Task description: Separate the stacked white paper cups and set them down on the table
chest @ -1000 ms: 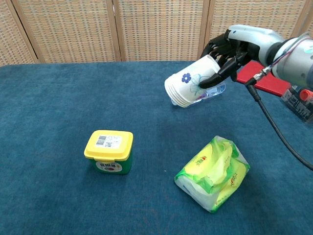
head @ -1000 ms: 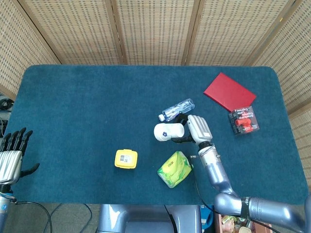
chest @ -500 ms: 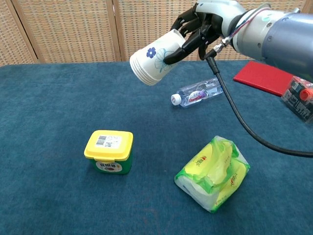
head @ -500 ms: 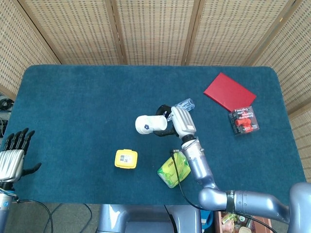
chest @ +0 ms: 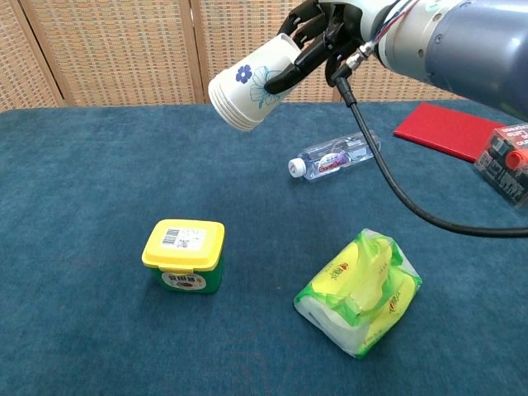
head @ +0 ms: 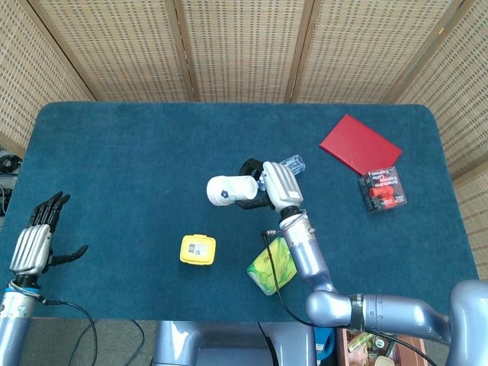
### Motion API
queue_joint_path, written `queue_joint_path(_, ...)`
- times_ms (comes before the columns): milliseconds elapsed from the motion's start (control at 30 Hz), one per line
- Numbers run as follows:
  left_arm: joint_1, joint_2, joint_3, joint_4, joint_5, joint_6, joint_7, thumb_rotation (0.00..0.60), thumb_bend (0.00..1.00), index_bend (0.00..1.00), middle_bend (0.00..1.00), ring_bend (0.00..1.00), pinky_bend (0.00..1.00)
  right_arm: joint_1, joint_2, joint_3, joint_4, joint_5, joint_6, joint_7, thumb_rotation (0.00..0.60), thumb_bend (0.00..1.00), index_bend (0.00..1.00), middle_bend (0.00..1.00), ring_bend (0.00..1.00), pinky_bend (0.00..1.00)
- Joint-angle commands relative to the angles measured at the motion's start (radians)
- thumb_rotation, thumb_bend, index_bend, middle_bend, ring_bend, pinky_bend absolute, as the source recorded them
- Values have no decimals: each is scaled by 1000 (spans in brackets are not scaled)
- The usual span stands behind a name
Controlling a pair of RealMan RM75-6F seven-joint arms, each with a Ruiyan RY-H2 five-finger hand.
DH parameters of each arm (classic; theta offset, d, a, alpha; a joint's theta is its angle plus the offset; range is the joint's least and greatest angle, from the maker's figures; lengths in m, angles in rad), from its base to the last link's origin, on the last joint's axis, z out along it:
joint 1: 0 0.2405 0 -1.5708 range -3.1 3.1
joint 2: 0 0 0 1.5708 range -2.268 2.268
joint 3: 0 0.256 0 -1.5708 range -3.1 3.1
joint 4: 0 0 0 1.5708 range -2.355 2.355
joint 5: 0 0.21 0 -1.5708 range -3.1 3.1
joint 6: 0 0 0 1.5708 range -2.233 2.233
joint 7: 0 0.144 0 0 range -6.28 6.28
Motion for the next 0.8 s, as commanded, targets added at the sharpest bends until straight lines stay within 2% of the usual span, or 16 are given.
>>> queue_joint_path(33,-45,-16,-34,8,-3,-62,-146,600,213,0,0,0,0,17,-8,6,12,17,2,-9,600,215,784,657,501,715)
queue_joint_path(133,-69,-28,-53,30,-12,-107,-294,600,213,0,0,0,0,32,-17,9,28,29,4,-14,600,214,783,657,501,715)
queue_joint_path(200,-87,-36,-74,43,-19,-144,-438,600,214,17,0,0,0,42,-23,11,38,34,5,-15,600,214,783,657,501,715)
queue_joint_path(233,-93,-37,-78,50,-19,-154,-474,600,214,40,0,0,0,45,-25,11,40,35,5,-16,600,214,783,657,501,715)
queue_joint_path(267,-108,-42,-91,55,-27,-191,-587,600,214,69,0,0,0,51,-29,11,46,38,6,-18,600,214,783,657,501,715)
queue_joint_path(367,-141,-46,-102,83,-19,-266,-777,600,214,125,0,0,0,60,-35,11,56,43,8,-20,600,214,783,657,501,715)
queue_joint_path(667,-198,-138,-103,201,5,-328,-1001,600,214,251,0,0,0,66,-38,1,64,50,12,-17,600,215,784,657,501,716)
queue_joint_path(800,-220,-172,-90,264,71,-313,-1126,600,213,272,0,0,0,66,-34,2,55,47,17,-16,600,214,784,657,501,716)
